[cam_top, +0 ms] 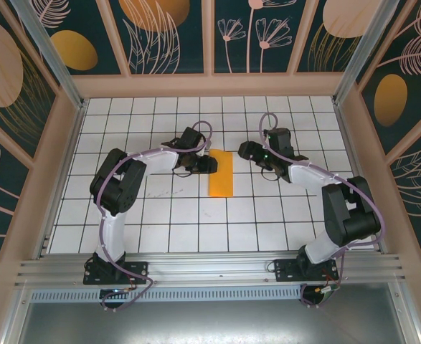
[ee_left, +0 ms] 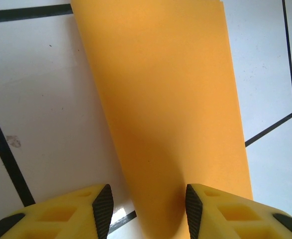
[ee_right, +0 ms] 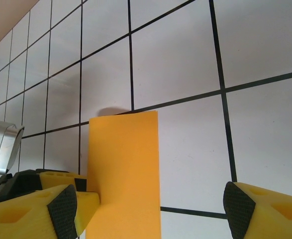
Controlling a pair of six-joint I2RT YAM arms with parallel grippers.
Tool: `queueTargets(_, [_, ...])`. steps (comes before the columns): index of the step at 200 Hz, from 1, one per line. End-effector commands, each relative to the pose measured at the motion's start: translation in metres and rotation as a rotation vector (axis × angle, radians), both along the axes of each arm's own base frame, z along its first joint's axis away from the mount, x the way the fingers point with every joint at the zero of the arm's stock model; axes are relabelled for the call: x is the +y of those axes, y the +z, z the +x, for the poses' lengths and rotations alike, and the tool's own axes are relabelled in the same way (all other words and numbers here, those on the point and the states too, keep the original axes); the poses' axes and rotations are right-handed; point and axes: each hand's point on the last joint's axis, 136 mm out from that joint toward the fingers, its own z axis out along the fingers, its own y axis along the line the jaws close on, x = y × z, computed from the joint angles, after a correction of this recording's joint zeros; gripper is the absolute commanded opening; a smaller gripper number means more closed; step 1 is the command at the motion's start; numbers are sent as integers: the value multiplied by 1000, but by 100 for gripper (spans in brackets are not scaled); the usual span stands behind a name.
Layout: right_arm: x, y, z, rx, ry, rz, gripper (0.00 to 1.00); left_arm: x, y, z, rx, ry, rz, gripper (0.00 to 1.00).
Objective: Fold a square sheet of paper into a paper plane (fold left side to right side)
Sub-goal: First fold in half a square sheet of paper at the center of the table.
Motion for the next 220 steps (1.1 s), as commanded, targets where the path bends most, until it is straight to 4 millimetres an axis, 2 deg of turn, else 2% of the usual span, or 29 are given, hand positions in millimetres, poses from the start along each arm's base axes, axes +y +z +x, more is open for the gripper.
queueTargets(1, [3, 19, 3, -51, 4, 60, 80, 11, -35, -12, 62, -8, 92, 48])
queueTargets(155, [15, 6, 0, -1, 63, 81, 79, 14, -43, -13, 65, -19, 140, 48])
queueTargets(173, [21, 0, -2, 22, 86, 91, 72, 14, -42, -13, 65, -17, 141, 48])
queueTargets(188, [28, -8, -3, 50, 110, 99, 60, 14, -42, -13, 66, -15, 140, 48])
queueTargets(220, [45, -24, -6, 100, 157, 99, 49, 13, -42, -13, 67, -11, 136, 48])
